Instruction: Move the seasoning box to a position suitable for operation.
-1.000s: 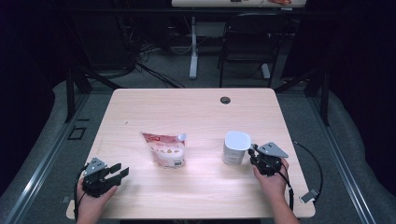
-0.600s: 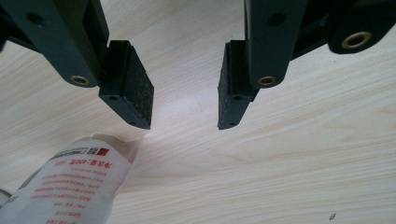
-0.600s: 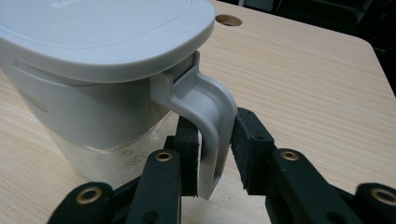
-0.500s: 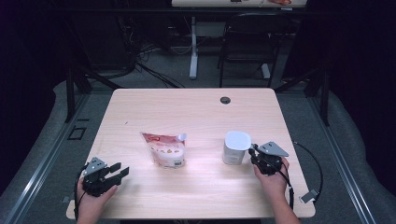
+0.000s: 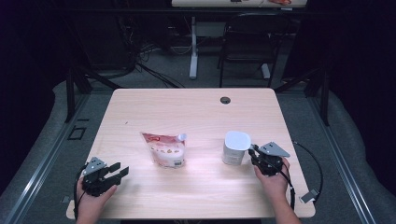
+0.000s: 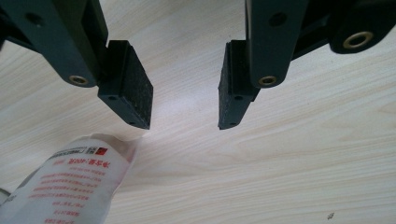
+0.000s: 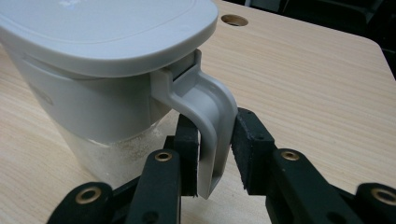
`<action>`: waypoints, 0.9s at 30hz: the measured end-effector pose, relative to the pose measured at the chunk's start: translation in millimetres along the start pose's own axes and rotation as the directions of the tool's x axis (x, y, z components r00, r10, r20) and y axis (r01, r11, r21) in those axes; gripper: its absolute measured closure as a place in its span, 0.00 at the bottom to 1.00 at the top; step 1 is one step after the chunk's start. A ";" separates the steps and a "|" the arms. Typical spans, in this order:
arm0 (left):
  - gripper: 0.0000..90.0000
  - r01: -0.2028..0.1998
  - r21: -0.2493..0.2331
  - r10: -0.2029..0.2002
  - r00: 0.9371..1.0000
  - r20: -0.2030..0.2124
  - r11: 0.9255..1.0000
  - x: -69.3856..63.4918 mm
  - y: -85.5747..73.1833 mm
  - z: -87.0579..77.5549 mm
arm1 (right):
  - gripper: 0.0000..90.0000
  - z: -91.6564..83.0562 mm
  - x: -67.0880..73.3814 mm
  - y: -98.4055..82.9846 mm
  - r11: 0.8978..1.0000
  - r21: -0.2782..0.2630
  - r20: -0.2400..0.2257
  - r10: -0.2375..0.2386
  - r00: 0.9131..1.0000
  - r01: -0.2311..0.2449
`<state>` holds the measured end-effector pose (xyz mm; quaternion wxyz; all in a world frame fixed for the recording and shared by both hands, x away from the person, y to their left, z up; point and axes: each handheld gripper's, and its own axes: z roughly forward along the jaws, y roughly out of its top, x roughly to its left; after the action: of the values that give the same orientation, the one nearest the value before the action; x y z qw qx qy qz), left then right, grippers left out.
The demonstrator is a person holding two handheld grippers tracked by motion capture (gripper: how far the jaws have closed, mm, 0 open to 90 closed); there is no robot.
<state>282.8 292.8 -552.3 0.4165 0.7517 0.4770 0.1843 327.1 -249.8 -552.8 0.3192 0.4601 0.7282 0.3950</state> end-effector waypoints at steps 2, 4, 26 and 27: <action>0.61 -0.002 -0.002 0.002 1.000 0.001 1.000 0.0 0.2 0.3 | 0.80 -0.9 0.9 0.2 1.000 -0.004 -0.007 -0.004 1.000 0.004; 0.61 -0.003 0.000 0.003 1.000 0.000 1.000 0.0 0.4 0.3 | 0.80 -2.6 1.9 0.3 1.000 0.000 -0.012 -0.016 1.000 0.016; 0.61 -0.026 -0.004 0.026 0.999 0.038 1.000 -4.3 13.0 16.4 | 0.80 -29.2 21.2 -8.3 0.993 0.001 -0.131 -0.117 0.985 0.118; 0.61 -0.025 -0.006 0.026 0.999 0.038 1.000 -4.7 13.5 17.0 | 0.80 -30.8 22.4 -9.0 0.992 0.002 -0.139 -0.121 0.983 0.123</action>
<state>299.6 278.4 -550.8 0.4252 0.7601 0.4587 0.1763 289.4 -240.2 -548.0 0.2893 0.3878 0.7775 0.4017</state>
